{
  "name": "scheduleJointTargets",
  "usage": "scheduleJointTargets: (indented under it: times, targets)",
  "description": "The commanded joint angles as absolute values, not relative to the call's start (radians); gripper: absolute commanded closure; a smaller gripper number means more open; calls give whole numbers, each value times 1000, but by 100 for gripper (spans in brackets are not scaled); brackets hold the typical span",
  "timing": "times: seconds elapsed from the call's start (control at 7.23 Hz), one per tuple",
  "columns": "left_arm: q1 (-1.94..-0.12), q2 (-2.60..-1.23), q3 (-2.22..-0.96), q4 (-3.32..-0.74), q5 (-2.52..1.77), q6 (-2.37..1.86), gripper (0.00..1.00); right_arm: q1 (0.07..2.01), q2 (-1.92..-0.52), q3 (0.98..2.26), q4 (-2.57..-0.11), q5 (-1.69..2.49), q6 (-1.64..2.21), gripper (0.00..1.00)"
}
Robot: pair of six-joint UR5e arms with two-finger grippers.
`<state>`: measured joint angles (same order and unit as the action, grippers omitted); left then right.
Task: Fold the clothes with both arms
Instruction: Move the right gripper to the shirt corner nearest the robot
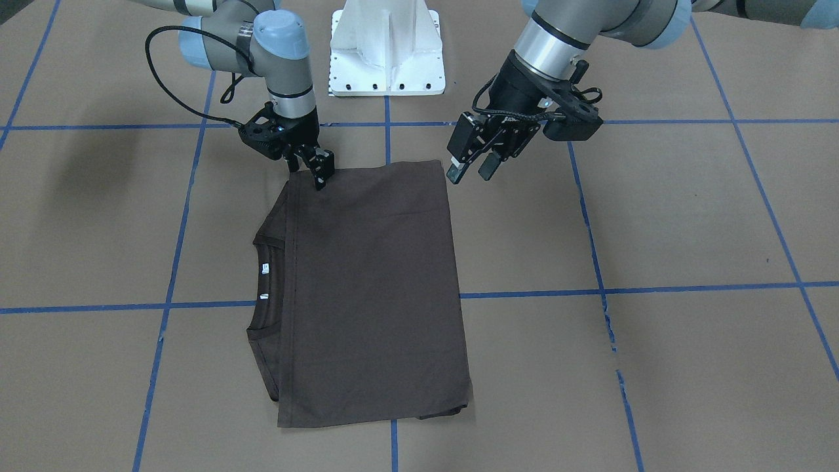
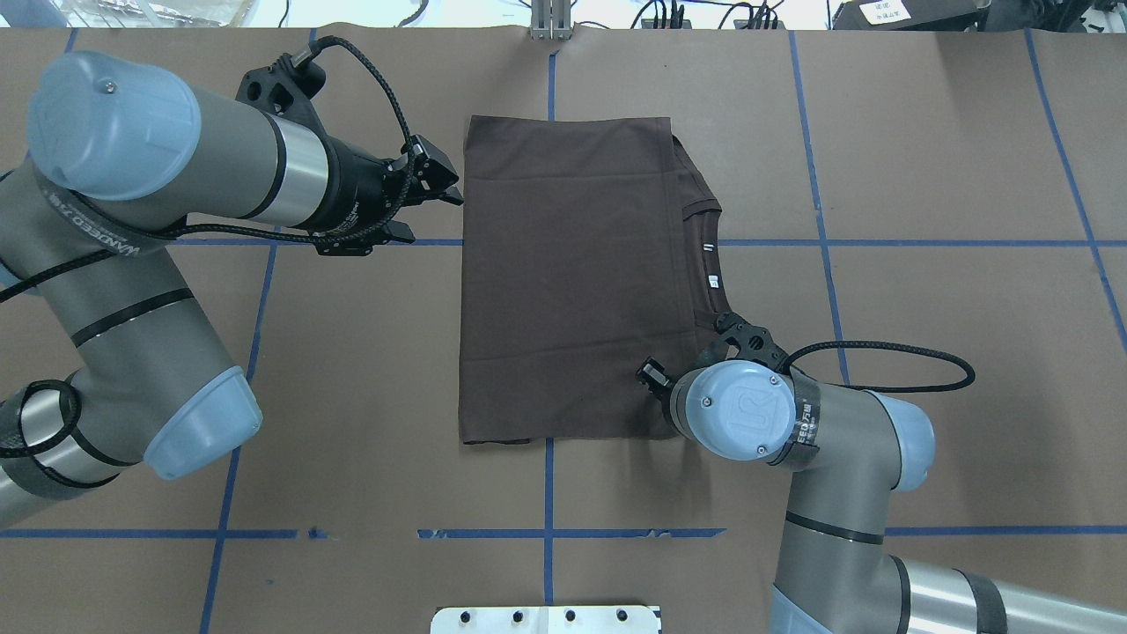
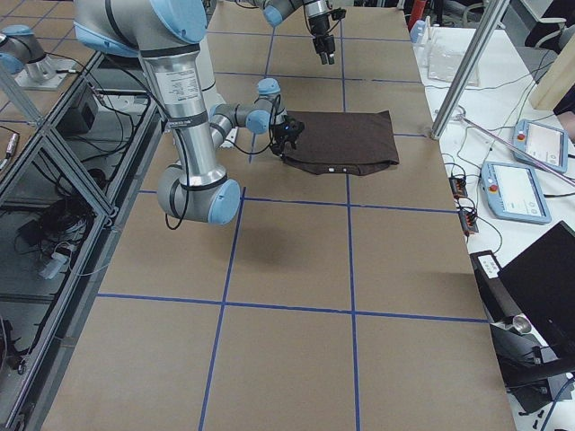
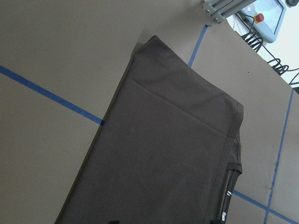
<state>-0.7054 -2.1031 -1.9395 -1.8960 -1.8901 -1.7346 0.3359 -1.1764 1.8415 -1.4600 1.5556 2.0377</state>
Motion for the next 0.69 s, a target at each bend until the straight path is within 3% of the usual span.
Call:
scheduleJointTargets:
  times: [0.0,0.28,0.55]
  targets:
    - [-704,-2103,-1939,-1894,-1890,-1735,29,342,-1183,1839,-1465,1555,2039,57]
    - [-704,-2102,-1939,-1896,-1890,-1733,29,339,-1189,1838,-1466,1552,2040,55]
    - [-704,-2097,-1939,-1896,-1891,-1733,29,336,-1189,1836,-1470,1554,2039,45]
